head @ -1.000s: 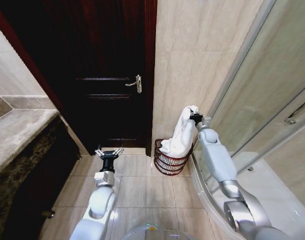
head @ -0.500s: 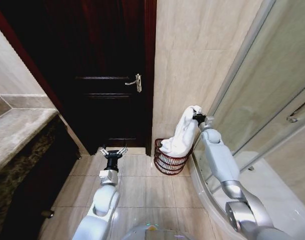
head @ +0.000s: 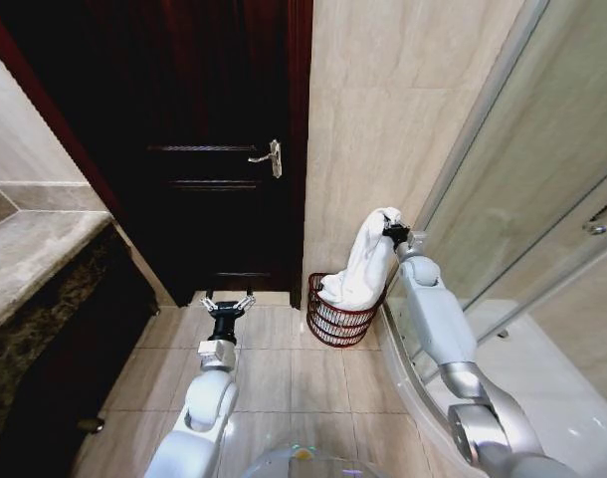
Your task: Discard the used towel into the hamper.
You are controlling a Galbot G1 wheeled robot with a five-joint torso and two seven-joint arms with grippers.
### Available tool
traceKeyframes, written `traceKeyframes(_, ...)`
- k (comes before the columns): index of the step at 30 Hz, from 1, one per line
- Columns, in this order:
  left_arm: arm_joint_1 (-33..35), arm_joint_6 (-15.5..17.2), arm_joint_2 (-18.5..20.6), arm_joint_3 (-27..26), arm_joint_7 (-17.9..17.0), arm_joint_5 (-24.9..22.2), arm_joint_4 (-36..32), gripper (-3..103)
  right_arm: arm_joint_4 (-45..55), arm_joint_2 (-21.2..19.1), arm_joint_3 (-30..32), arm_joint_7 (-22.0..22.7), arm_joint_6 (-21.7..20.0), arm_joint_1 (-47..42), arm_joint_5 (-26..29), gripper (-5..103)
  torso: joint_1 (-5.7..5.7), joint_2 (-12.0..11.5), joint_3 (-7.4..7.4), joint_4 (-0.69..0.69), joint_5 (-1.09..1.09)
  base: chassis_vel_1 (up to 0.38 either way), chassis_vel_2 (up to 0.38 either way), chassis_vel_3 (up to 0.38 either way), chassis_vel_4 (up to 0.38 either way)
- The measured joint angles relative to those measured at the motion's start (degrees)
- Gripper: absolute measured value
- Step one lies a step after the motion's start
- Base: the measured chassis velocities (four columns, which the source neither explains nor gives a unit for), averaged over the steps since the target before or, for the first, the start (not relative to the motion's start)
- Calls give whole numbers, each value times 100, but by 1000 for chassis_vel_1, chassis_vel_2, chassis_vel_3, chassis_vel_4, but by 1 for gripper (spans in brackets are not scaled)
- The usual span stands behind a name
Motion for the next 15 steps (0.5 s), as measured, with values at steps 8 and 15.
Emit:
traceKeyframes(8, 16, 0, -19, 6, 45, 30, 0, 100, 133, 2, 98, -5, 52, -215, -1, 5, -99, -226, -128, 0, 0, 0, 0, 0, 0)
traceKeyframes(15, 30, -2, -44, 42, 87, 83, 2, 100, 221, 21, 201, -8, 118, -361, -1, 5, -176, -399, -224, 0, 0, 0, 0, 0, 0)
